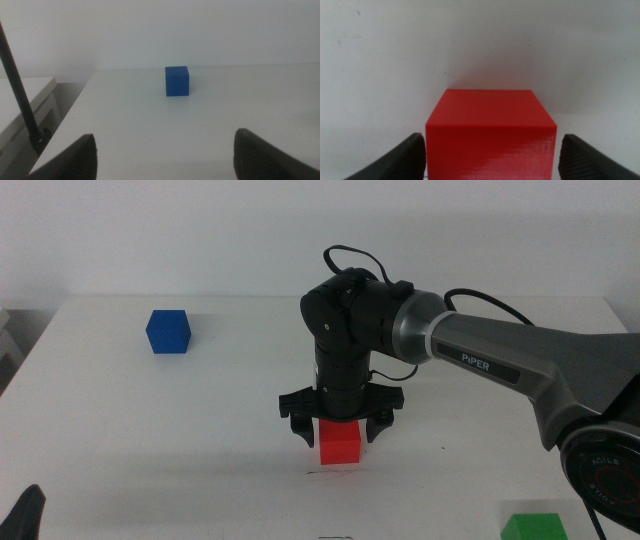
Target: Stack red cubes first, then green, then blue cubes in a specific spot.
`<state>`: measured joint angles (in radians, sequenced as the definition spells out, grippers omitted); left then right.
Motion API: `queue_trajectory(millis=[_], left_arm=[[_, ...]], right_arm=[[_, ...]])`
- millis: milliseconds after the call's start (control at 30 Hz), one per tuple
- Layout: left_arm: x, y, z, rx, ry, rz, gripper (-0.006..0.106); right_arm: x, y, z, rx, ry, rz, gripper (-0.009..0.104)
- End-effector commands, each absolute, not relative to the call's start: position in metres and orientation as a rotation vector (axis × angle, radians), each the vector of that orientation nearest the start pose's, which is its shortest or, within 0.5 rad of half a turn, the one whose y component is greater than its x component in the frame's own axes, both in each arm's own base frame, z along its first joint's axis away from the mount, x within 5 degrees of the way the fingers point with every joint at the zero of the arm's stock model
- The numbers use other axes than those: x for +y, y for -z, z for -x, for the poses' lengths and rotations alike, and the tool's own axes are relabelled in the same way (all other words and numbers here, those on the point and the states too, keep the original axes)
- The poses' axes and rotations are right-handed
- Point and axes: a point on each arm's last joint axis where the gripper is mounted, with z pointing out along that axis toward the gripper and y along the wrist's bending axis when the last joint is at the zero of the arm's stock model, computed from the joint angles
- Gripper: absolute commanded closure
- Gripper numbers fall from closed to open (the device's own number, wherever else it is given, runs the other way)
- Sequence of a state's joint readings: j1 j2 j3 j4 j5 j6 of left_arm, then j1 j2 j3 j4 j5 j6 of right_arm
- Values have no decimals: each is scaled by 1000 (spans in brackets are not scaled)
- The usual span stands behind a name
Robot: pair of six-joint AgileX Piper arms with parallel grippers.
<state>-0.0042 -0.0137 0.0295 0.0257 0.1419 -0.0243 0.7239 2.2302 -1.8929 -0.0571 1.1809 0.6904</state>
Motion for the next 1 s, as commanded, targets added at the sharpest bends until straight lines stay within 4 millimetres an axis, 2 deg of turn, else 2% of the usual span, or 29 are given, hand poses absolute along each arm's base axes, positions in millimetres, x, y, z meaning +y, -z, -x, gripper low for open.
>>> queue_trajectory(millis=[0,67,200,367,467,633,800,867,967], left_arm=[[-1,-200,-55,1535,20,4,7],[-1,-200,-55,1535,20,4,7],[-1,-200,-55,1535,20,4,7],[-1,-200,-55,1535,20,4,7],[-1,-200,-55,1535,20,4,7],[-1,-200,-55,1535,20,4,7],[-1,-200,-55,1535,20,4,7],[-1,-200,-55,1535,20,4,7],[-1,-200,-55,1535,20,4,7]], right_arm=[[301,-232,-348,2922,-143,90,1],[299,-243,-345,2915,-160,95,1],[290,-292,-323,2872,-208,187,1],[263,-366,-294,2721,-301,273,1],[239,-384,-283,2699,-333,297,1],[184,-362,-258,2801,-262,260,1],[129,-334,-232,2861,-152,137,1],[115,-323,-222,2868,-124,107,1],[109,-302,-213,2877,-105,113,1]])
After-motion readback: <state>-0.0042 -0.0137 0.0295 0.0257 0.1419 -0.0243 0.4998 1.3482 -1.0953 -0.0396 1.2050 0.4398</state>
